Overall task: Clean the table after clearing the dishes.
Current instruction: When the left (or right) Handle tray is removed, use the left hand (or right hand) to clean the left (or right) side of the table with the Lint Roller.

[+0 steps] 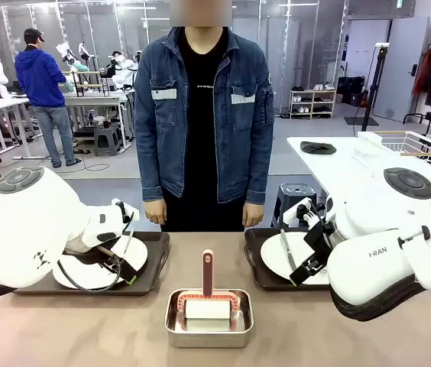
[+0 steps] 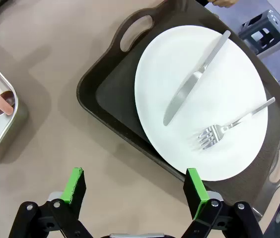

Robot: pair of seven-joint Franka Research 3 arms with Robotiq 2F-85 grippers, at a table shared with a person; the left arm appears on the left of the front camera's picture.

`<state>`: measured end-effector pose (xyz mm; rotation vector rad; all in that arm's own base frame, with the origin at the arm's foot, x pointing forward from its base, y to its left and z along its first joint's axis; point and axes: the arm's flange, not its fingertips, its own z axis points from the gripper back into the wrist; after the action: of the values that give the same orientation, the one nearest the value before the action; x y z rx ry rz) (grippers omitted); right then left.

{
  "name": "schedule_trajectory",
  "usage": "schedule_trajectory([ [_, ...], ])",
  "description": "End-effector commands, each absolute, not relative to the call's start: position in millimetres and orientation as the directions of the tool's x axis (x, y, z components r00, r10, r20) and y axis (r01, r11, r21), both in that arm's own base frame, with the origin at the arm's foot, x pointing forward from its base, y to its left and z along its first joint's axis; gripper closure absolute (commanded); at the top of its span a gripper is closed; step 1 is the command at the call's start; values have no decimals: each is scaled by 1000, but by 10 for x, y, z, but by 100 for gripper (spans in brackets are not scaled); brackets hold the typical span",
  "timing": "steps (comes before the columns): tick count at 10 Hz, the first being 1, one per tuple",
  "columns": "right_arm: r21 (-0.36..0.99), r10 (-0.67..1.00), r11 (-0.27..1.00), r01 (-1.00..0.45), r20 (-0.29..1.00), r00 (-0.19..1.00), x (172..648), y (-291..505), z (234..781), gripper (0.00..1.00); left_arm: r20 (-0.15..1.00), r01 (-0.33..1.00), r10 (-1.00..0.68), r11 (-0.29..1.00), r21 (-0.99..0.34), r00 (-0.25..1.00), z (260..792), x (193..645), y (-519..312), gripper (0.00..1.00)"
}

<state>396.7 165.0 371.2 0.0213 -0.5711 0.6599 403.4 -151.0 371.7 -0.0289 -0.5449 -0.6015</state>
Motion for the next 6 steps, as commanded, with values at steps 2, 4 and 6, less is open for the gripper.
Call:
schedule_trajectory([
  [2,-158,573,796,-585,508,643,3967,1650,3712,0,495,545,-530,828,129,688,3717,4033,-1512,0],
  [4,-158,573,796,-585,508,643,3967,1650,3712,0,495,545,-530,828,129,688,3717,4033,-1512,0],
  [6,-158,573,796,-585,508,643,3967,1650,3712,0,495,545,-530,828,129,688,3717,4033,-1512,0],
])
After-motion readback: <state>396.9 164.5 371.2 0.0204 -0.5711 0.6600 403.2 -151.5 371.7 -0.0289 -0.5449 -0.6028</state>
